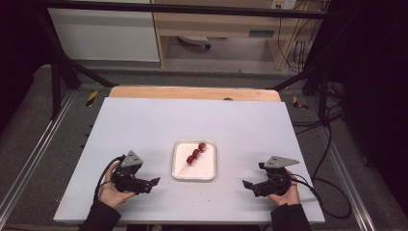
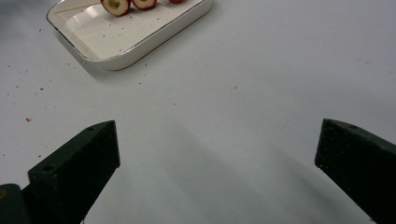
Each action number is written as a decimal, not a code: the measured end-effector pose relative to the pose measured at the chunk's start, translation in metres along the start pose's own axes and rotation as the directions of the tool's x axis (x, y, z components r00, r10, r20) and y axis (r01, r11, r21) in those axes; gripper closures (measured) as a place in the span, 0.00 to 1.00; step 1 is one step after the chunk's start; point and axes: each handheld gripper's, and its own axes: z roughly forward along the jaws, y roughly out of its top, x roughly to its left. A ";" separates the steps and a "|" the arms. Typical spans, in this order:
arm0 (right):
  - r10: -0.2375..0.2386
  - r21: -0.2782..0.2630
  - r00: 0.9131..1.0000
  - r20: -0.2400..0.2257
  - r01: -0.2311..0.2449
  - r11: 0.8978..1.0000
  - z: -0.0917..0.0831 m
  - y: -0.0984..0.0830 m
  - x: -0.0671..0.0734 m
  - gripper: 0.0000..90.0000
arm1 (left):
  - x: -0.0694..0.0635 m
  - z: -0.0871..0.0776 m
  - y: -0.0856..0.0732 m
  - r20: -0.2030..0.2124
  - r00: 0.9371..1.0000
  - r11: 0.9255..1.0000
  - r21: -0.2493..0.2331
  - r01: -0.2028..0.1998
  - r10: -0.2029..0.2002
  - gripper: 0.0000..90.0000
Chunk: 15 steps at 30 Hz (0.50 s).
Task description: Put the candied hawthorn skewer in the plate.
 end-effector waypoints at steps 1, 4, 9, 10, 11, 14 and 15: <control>0.000 0.002 1.000 -0.001 0.000 1.000 0.000 0.000 0.000 0.01 | 0.003 -0.002 -0.005 -0.005 1.000 1.000 -0.007 0.004 -0.004 0.12; 0.000 0.010 1.000 -0.003 0.000 1.000 0.000 -0.001 0.001 0.01 | 0.012 -0.007 -0.019 -0.014 1.000 1.000 -0.026 0.015 -0.016 0.12; 0.006 0.017 1.000 -0.006 -0.006 1.000 0.000 -0.001 0.002 0.01 | 0.021 -0.009 -0.035 -0.007 1.000 0.998 -0.050 0.023 -0.024 0.12; 0.009 0.017 1.000 -0.006 -0.009 1.000 0.000 -0.001 0.002 0.01 | 0.022 -0.009 -0.037 -0.006 1.000 0.998 -0.051 0.022 -0.023 0.12; 0.006 0.016 1.000 -0.005 -0.006 1.000 0.000 -0.002 0.002 0.01 | 0.022 -0.008 -0.037 -0.003 1.000 0.998 -0.052 0.024 -0.024 0.12; 0.002 0.020 1.000 -0.005 -0.002 1.000 0.000 -0.002 0.002 0.01 | 0.022 -0.009 -0.037 -0.002 1.000 0.998 -0.060 0.012 -0.012 0.12; 0.002 0.021 1.000 -0.006 -0.001 1.000 0.000 -0.002 0.002 0.01 | 0.022 -0.009 -0.038 -0.001 1.000 0.998 -0.061 0.009 -0.009 0.12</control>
